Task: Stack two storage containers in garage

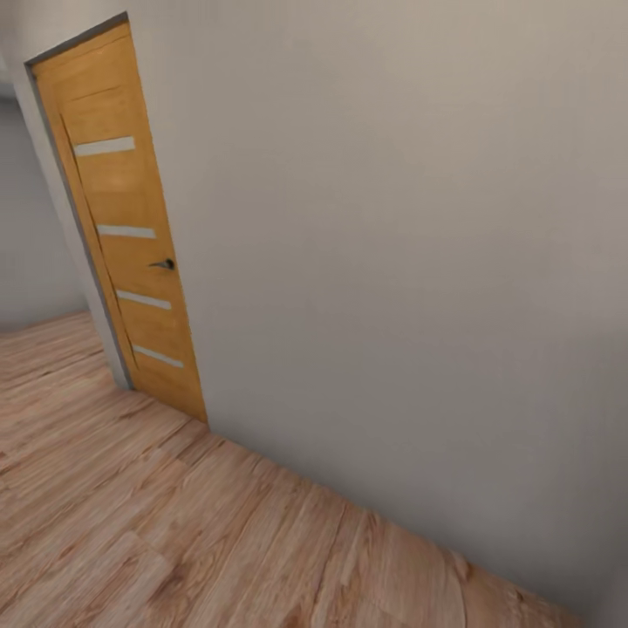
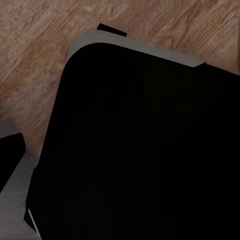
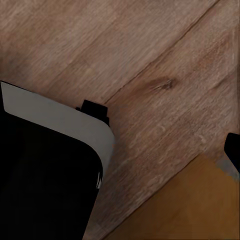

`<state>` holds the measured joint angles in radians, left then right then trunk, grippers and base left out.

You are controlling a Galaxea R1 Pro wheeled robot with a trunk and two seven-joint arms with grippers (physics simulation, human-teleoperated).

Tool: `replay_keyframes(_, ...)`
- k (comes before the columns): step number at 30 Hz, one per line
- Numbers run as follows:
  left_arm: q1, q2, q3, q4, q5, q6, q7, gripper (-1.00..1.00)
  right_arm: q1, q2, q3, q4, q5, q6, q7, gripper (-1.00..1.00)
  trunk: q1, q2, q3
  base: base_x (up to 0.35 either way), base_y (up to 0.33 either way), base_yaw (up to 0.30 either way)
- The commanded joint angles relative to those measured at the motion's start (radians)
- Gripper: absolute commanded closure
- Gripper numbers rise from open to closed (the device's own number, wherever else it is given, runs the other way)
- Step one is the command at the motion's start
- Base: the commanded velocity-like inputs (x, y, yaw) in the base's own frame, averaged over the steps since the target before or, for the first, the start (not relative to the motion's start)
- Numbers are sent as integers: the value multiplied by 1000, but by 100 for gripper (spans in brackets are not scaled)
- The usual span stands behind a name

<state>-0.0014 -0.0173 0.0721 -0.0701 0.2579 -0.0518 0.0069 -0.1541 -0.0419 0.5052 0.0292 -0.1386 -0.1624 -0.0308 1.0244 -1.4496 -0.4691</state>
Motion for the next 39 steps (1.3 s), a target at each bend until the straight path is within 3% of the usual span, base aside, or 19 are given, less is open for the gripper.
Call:
replay_keyframes(1, 0, -1, 7, 0, 0, -2, 1, -100, -1, 0, 9, 3, -10, -6, 0, -100, 1, 0, -1, 321, 0, 283)
replay_keyframes(19, 0, 0, 8, 0, 1, -2, 1, -100, -2, 0, 9, 3, -12, -8, -1, -100, 1, 0, -1, 229, 0, 283)
replay_keyframes(39, 0, -1, 8, 0, 0, -2, 1, -100, -2, -1, 7, 3, -12, -10, -1, -100, 1, 0, -1, 12, 0, 283)
